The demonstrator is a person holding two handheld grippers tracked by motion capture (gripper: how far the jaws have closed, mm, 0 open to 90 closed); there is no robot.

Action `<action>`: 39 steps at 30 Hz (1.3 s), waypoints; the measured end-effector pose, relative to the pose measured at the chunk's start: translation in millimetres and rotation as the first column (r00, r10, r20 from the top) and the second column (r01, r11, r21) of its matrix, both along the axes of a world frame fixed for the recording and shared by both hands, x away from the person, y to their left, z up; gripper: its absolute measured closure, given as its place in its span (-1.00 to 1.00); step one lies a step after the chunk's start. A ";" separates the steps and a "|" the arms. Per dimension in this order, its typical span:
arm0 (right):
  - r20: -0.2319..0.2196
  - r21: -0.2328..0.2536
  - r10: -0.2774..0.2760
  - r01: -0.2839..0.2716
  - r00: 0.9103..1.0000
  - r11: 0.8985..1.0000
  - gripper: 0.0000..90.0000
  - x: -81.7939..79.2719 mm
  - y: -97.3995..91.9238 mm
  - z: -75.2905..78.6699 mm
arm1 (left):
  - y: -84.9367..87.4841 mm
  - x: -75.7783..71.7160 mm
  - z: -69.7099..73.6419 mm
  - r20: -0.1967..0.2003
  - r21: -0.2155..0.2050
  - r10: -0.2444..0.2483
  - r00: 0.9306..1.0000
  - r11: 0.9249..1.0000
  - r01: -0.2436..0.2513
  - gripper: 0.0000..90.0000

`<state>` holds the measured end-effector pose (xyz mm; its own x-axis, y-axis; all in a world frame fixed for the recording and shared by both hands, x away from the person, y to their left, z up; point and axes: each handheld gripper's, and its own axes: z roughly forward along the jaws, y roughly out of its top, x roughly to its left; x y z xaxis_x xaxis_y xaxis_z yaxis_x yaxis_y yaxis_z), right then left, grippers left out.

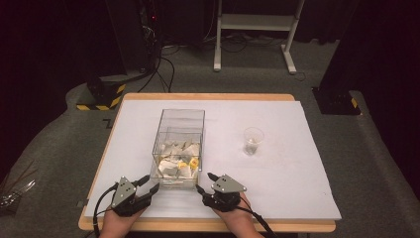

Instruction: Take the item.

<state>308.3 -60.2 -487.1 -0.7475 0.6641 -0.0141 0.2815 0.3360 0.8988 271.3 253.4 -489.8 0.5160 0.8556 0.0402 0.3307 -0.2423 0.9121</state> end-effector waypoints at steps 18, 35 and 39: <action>0.011 -0.008 -0.033 0.033 0.999 0.999 -0.35 6.3 -1.9 1.1 | 1.4 7.9 0.4 -0.004 -0.018 0.047 0.999 0.999 -0.047 -0.42; 0.011 0.014 -0.060 0.060 0.998 0.998 -0.34 14.1 -6.3 5.1 | 4.7 16.2 -0.2 -0.021 -0.010 0.042 0.999 0.999 -0.042 -0.42; 0.017 0.008 -0.042 0.042 0.999 0.999 -0.35 6.7 -5.2 5.2 | 4.8 16.2 -0.7 -0.023 -0.004 0.042 0.999 0.999 -0.042 -0.42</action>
